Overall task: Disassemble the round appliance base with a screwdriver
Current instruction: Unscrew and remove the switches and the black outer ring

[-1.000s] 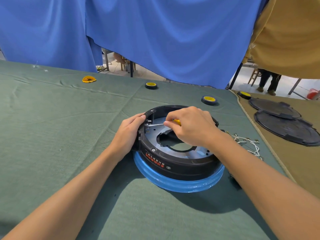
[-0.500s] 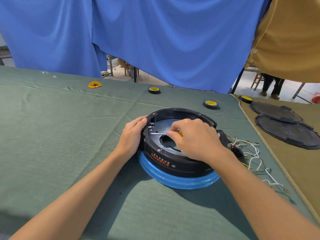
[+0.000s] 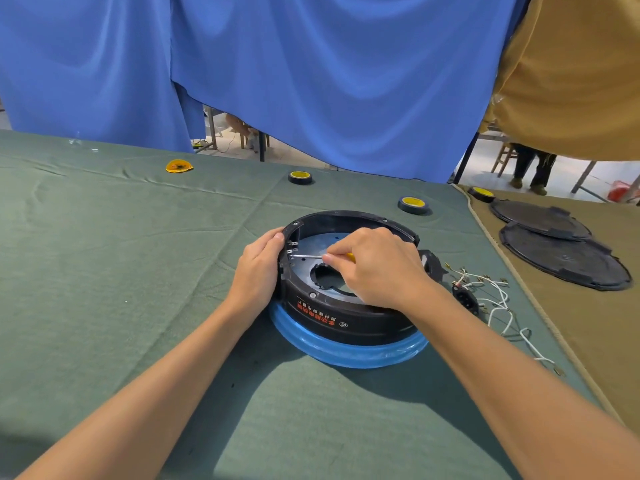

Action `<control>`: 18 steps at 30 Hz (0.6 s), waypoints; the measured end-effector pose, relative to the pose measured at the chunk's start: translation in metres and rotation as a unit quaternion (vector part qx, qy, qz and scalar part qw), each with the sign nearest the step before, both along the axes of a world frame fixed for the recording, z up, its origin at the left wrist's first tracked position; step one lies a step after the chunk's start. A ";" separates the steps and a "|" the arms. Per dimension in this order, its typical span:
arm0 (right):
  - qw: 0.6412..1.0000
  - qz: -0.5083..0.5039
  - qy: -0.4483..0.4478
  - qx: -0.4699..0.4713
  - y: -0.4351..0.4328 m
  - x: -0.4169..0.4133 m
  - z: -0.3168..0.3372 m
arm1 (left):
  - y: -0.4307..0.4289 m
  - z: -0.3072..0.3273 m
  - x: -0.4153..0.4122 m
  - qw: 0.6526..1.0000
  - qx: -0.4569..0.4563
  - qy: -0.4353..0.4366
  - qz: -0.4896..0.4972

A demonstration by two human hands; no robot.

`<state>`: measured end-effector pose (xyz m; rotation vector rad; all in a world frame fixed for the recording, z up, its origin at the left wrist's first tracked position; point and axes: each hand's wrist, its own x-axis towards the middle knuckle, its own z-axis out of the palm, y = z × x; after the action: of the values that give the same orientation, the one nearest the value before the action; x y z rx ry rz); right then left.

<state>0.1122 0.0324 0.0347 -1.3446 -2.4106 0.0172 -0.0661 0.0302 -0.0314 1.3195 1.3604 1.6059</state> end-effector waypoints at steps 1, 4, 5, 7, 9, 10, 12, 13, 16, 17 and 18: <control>1.000 0.003 0.002 0.002 0.000 0.000 0.000 | 0.000 0.000 0.000 1.000 0.002 0.000 0.005; 1.000 0.013 0.003 0.009 -0.001 -0.001 0.002 | 0.000 0.000 0.000 1.000 0.001 -0.002 0.016; 1.000 0.012 0.001 0.015 -0.003 -0.001 0.002 | -0.001 0.000 0.000 1.000 0.001 -0.003 0.016; 1.000 -0.003 0.001 0.031 -0.007 0.000 0.003 | -0.002 0.001 -0.001 1.000 0.004 -0.002 0.011; 0.992 -0.070 0.051 0.087 -0.012 0.005 -0.002 | -0.003 0.000 -0.002 1.000 0.007 0.006 0.007; 0.978 -0.126 0.111 0.122 -0.016 0.007 -0.007 | -0.003 0.000 -0.001 1.000 0.010 0.011 0.007; 0.925 -0.227 0.268 0.145 -0.025 0.008 -0.017 | -0.003 0.001 0.000 1.000 0.017 0.011 0.014; 0.903 -0.247 0.320 0.147 -0.028 0.006 -0.021 | -0.003 0.001 0.000 1.000 0.017 0.010 0.022; 0.893 -0.234 0.329 0.197 -0.029 0.001 -0.029 | -0.004 0.001 0.002 0.998 0.019 0.030 0.045; 0.892 -0.230 0.329 0.207 -0.025 0.002 -0.028 | -0.005 0.001 0.003 0.998 0.027 0.037 0.046; 0.890 -0.229 0.330 0.214 -0.020 0.003 -0.026 | -0.007 0.000 0.004 0.998 0.034 0.035 0.047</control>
<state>0.1154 0.0125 0.0083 -1.3692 -1.3993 -0.1494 -0.0625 0.0231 -0.0314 1.3815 1.4422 1.6956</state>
